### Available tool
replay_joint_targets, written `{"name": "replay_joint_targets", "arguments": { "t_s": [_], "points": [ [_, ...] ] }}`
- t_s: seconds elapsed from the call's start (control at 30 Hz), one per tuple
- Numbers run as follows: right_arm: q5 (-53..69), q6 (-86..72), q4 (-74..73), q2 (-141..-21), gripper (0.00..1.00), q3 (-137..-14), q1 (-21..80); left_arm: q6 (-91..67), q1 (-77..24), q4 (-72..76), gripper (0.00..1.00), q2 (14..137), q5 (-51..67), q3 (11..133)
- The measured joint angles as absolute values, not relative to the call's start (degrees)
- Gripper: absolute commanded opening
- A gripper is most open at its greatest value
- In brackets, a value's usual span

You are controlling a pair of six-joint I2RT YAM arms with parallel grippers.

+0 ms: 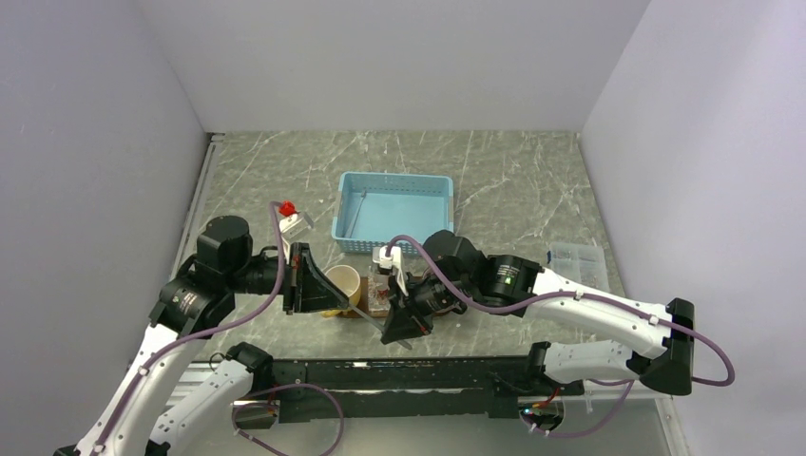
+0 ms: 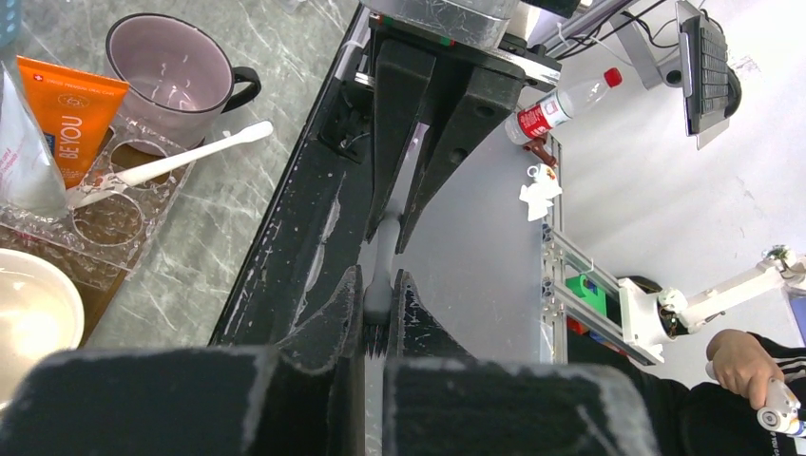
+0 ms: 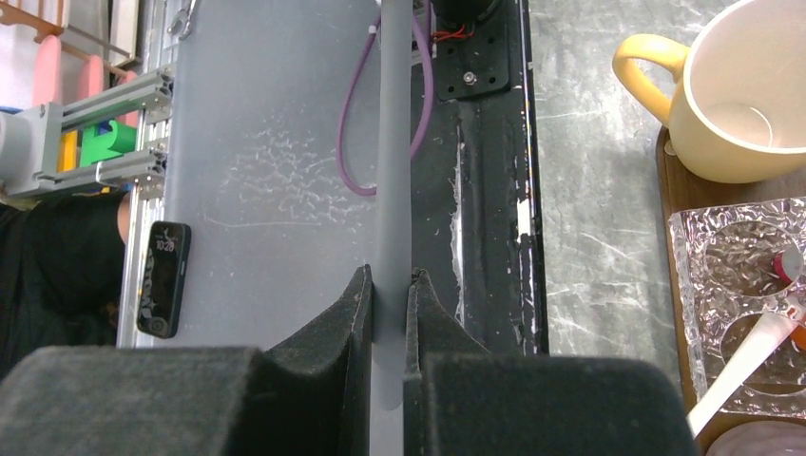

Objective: Prepare toiletry sets of a toothbrush and toothpaste on the tray

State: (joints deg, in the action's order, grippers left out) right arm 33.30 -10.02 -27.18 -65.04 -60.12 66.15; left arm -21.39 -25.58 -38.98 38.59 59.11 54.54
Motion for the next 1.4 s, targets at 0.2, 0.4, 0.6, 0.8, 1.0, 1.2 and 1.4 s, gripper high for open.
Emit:
{"name": "replay_joint_targets", "arguments": {
  "t_s": [0.2,0.4,0.6,0.8,1.0,1.2,1.4],
  "points": [
    [32.38,-10.15,-27.42,-65.04,0.43,-60.03,66.15,-21.04,-25.58,-39.11,0.0,39.2,59.0,54.54],
    [27.86,-10.28,-27.44,-63.16,0.56,-59.81,66.15,-19.84,-25.58,-41.71,0.0,39.75,56.21,54.85],
    [19.79,-10.31,-27.83,-56.49,0.59,-59.13,66.08,-19.16,-25.58,-44.42,0.0,39.07,50.02,56.1],
    [13.1,-10.9,-27.9,-52.69,0.6,-58.41,65.93,-19.38,-26.63,-47.44,0.0,38.39,43.05,58.65],
    [9.34,-12.1,-27.86,-52.27,0.6,-55.9,65.65,-20.8,-32.82,-49.6,0.0,38.48,33.08,62.5],
    [7.25,-13.19,-27.79,-52.25,0.6,-54.41,65.49,-23.44,-44.42,-52.23,0.0,40.75,19.09,66.3],
    [4.21,-14.13,-27.79,-50.52,0.6,-53.69,65.34,-26.28,-53.45,-53.91,0.0,45.08,6.59,68.12]
  ]
}}
